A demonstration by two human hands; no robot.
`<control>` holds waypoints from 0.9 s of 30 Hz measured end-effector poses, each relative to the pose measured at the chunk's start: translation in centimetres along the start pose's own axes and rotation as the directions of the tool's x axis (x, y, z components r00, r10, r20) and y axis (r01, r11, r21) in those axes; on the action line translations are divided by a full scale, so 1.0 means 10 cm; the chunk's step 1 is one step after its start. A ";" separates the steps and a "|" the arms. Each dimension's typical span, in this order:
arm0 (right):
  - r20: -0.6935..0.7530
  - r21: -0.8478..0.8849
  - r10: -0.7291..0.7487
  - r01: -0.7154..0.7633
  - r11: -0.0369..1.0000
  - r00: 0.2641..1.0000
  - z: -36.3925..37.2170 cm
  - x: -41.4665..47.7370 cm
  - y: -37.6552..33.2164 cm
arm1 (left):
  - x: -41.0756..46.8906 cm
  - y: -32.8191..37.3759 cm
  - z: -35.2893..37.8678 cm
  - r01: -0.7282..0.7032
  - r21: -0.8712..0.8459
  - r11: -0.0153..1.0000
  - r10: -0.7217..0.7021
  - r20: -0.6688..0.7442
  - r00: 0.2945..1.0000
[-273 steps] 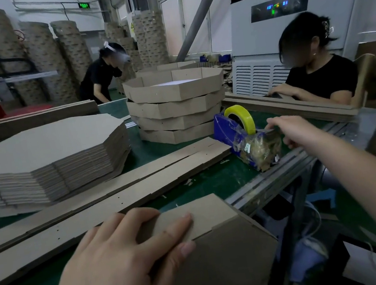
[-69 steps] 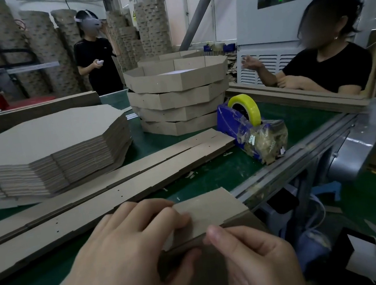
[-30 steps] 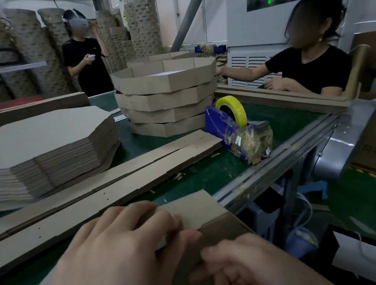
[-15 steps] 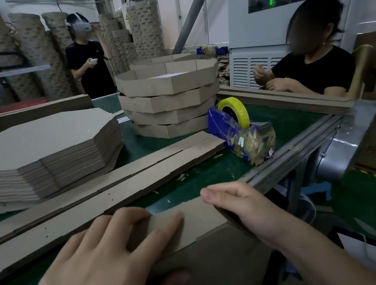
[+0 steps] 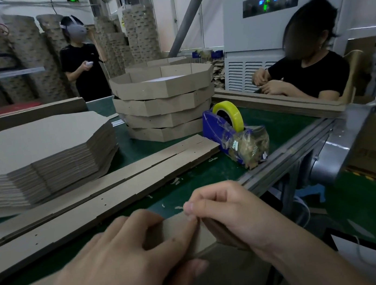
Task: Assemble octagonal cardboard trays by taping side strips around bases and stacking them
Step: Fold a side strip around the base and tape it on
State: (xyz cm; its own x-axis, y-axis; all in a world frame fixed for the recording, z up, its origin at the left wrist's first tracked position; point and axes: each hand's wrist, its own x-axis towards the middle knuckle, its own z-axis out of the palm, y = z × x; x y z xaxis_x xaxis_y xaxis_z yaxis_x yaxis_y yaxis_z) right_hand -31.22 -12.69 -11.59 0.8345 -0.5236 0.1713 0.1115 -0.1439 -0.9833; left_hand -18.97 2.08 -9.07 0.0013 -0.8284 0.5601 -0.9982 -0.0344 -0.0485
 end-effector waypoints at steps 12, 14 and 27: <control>-0.642 -0.506 -0.201 -0.212 0.836 0.740 -1.09 0.57 0.01 | 0.05 -0.03 0.10 -0.010 0.016 1.000 0.010 -0.005 1.000; -0.725 -0.539 -0.162 -0.405 0.739 0.669 -1.52 0.74 0.07 | 0.05 -0.04 0.11 -0.005 0.026 1.000 0.006 -0.006 1.000; -0.678 0.182 0.383 -0.361 0.915 0.628 -2.05 0.99 0.20 | 0.07 -0.02 0.12 0.024 0.012 1.000 -0.024 0.014 1.000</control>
State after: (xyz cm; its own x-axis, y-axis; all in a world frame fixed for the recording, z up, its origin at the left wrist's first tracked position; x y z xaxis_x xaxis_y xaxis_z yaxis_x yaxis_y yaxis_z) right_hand -33.77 -35.40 -10.59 0.2012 -0.9528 -0.2272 -0.1007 0.2106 -0.9724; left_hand -18.66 0.87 -9.69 0.0260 -0.8350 0.5497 -0.9972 -0.0606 -0.0449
